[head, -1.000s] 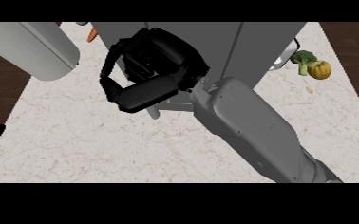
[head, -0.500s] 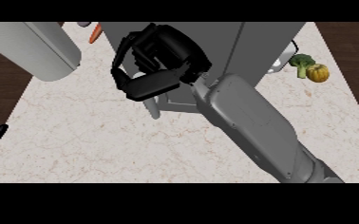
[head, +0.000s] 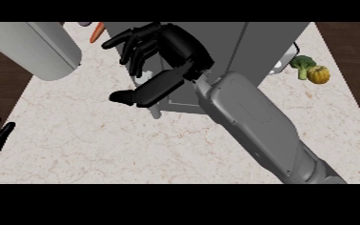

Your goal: Pick up the bottled water, place it into the cabinet and close the cabinet

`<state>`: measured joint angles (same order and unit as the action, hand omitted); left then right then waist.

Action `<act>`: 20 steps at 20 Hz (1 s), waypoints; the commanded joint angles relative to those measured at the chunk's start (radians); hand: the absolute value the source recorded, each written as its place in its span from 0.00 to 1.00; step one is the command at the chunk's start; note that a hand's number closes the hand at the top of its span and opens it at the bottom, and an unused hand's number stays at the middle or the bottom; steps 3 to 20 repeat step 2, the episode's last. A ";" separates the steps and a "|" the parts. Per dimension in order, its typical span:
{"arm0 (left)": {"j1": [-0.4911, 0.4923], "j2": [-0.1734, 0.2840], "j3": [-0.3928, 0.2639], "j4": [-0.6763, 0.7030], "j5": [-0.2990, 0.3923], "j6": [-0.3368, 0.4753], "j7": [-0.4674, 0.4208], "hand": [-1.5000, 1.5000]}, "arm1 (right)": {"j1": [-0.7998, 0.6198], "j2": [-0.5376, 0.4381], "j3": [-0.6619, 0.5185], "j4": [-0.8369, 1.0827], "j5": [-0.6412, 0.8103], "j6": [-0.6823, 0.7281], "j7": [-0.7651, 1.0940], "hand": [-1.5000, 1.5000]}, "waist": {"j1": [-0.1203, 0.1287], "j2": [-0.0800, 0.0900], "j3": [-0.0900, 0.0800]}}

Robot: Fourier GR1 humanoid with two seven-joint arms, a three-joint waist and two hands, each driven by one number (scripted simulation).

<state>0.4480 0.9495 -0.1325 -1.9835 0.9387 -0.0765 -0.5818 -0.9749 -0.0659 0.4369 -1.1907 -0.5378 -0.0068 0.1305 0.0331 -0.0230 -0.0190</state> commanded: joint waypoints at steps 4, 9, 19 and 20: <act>-0.014 -0.008 0.005 -0.020 0.000 0.010 0.017 0.00 | -0.036 -0.094 -0.126 0.106 0.042 -0.080 -0.028 0.00 | -0.018 0.028 0.019; -0.014 -0.008 0.005 -0.020 0.000 0.010 0.017 0.00 | -0.036 -0.094 -0.126 0.106 0.042 -0.080 -0.028 0.00 | -0.018 0.028 0.019; -0.014 -0.008 0.005 -0.020 0.000 0.010 0.017 0.00 | -0.036 -0.094 -0.126 0.106 0.042 -0.080 -0.028 0.00 | -0.018 0.028 0.019; -0.014 -0.008 0.005 -0.020 0.000 0.010 0.017 0.00 | -0.036 -0.094 -0.126 0.106 0.042 -0.080 -0.028 0.00 | -0.018 0.028 0.019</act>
